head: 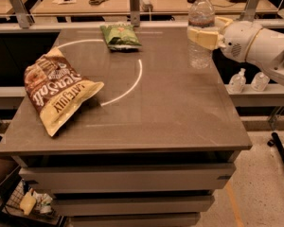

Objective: Place water bottle upright

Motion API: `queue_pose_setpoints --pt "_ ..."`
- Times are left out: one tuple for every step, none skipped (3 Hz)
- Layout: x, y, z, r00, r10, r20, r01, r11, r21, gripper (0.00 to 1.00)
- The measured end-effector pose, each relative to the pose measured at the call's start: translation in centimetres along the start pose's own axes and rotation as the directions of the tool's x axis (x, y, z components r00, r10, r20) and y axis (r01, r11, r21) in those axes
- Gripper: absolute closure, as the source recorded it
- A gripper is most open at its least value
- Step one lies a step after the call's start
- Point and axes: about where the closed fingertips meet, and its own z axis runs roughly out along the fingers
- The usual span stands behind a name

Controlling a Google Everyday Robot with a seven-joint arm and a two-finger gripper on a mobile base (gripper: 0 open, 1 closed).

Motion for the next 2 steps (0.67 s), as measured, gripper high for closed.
queue_pose_setpoints --pt "-0.29 0.22 0.80 1.000 -0.018 0.020 0.019 0.9993 -0.031 1.00" --pt "-0.43 0.84 1.58 0.998 -0.041 0.037 0.043 0.9975 -0.056 1.00"
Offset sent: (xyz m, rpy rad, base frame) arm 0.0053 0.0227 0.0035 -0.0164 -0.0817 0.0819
